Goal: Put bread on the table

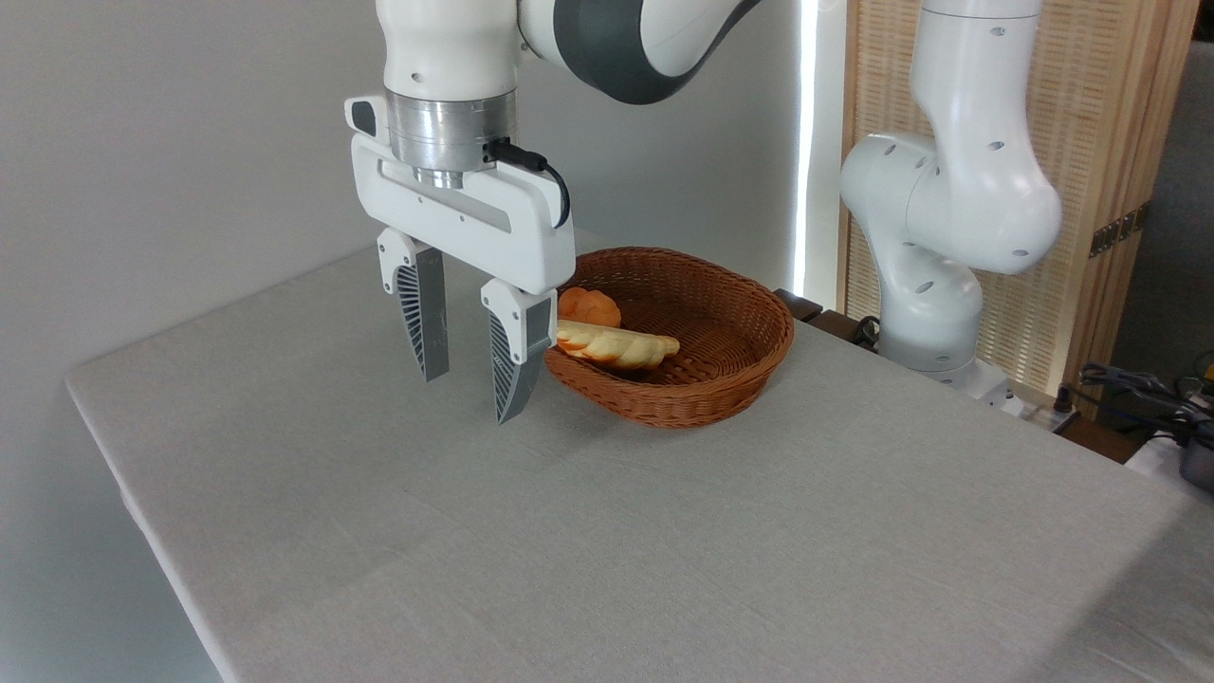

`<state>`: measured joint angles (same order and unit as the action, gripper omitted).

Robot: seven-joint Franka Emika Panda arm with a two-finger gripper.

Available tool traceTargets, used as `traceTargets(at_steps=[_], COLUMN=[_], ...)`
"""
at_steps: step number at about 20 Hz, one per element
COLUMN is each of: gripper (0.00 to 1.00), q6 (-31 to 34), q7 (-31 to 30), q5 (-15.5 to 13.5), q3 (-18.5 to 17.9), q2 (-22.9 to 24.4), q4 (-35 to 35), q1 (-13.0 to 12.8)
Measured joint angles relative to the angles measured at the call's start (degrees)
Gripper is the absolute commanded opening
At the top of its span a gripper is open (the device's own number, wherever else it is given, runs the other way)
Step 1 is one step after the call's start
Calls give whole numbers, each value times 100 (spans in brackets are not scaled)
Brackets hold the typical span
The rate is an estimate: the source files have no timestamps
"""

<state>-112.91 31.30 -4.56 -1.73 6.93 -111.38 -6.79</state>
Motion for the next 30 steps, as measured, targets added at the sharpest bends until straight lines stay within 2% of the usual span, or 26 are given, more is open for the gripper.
traceTargets(at_steps=[1, 22, 26, 30], gripper=[100, 100, 100, 100], q6=[0, 71, 662, 1351], q7=[0, 7, 9, 9], q5=[0, -2, -5, -9], q3=[99, 146, 204, 217], q2=[0, -2, 12, 178], q4=[0, -1, -1, 0], q1=[75, 50, -92, -484])
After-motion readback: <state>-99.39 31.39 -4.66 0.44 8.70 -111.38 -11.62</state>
